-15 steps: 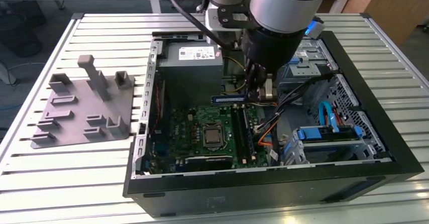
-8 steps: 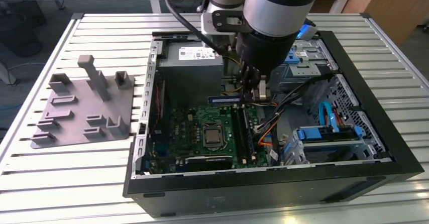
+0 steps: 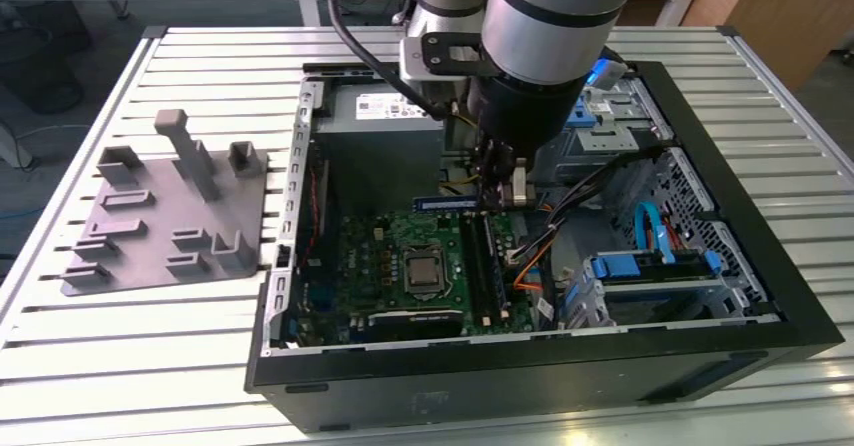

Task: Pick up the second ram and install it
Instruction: 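Pick up the second ram and move it above second insertion slot, then insert the second ram into the second slot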

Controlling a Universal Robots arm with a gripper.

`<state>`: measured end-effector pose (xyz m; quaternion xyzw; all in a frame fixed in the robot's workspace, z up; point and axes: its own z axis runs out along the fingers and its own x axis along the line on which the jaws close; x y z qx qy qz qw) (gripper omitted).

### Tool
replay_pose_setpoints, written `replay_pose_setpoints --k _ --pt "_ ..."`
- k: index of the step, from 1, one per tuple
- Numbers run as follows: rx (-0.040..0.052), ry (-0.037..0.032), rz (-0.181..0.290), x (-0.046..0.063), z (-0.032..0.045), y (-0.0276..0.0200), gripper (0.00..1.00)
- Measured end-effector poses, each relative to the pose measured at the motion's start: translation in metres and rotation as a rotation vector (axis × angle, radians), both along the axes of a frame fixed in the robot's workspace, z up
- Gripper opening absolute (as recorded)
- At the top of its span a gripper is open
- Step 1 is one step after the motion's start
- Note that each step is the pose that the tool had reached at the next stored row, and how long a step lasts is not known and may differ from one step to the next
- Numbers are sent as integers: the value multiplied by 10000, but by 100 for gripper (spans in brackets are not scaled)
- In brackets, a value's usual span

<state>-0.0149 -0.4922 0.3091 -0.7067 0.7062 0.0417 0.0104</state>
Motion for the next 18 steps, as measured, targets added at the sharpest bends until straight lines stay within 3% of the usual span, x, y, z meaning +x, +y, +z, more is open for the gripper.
replay_pose_setpoints --k 12,18 --pt "0 1 -16 -1 0 0 14" --pt "0 0 -555 -2 0 0 14"
